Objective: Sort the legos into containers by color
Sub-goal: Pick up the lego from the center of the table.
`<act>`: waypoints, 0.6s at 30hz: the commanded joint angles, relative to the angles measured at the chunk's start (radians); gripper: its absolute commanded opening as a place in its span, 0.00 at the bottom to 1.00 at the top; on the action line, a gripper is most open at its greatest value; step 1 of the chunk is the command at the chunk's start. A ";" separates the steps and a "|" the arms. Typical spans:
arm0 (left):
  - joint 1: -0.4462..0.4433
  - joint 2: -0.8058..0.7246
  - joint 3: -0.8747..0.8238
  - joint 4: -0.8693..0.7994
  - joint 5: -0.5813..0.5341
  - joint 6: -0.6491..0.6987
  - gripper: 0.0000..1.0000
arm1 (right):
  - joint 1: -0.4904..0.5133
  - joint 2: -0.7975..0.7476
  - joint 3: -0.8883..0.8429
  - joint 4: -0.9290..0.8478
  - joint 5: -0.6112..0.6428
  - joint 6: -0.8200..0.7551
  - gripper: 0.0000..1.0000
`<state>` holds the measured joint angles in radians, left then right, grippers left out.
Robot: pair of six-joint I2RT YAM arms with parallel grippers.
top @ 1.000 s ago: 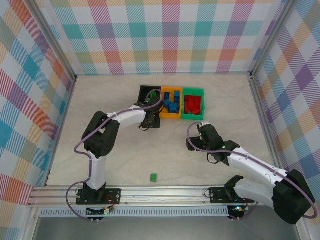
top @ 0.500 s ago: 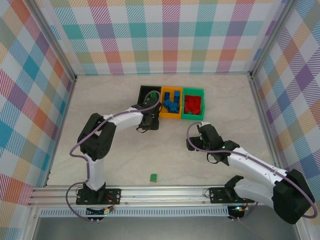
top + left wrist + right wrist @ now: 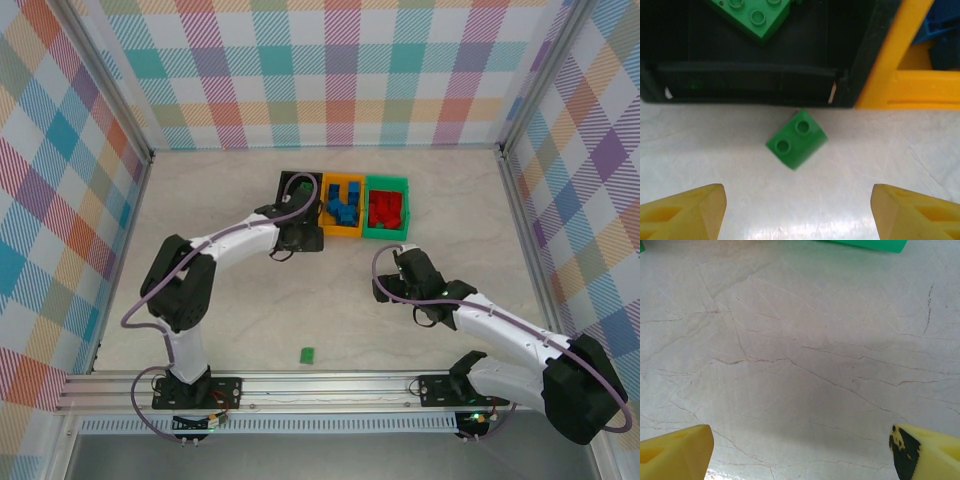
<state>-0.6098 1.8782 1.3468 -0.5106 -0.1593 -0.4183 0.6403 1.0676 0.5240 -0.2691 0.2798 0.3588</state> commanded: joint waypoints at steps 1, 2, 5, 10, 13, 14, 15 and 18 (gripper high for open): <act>0.016 0.081 0.066 -0.039 -0.025 0.045 0.76 | -0.003 -0.019 -0.005 0.017 -0.001 0.011 0.91; 0.019 0.099 0.080 -0.035 -0.030 0.059 0.76 | -0.005 -0.022 -0.008 0.017 -0.002 0.012 0.91; 0.034 0.146 0.114 -0.020 -0.017 0.092 0.75 | -0.005 -0.028 -0.010 0.015 -0.002 0.014 0.91; 0.047 0.181 0.132 0.008 0.019 0.113 0.73 | -0.003 -0.022 -0.009 0.020 -0.002 0.012 0.91; 0.047 0.200 0.138 0.018 0.051 0.113 0.72 | -0.006 -0.021 -0.009 0.020 -0.002 0.010 0.91; 0.047 0.207 0.136 0.029 0.068 0.113 0.71 | -0.005 -0.020 -0.008 0.022 -0.002 0.011 0.91; 0.048 0.215 0.135 0.035 0.079 0.111 0.69 | -0.004 -0.019 -0.008 0.022 -0.002 0.011 0.91; 0.047 0.229 0.138 0.047 0.091 0.106 0.64 | -0.004 -0.020 -0.007 0.019 -0.002 0.011 0.91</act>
<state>-0.5671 2.0769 1.4639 -0.4885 -0.1162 -0.3222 0.6403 1.0527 0.5240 -0.2691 0.2798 0.3588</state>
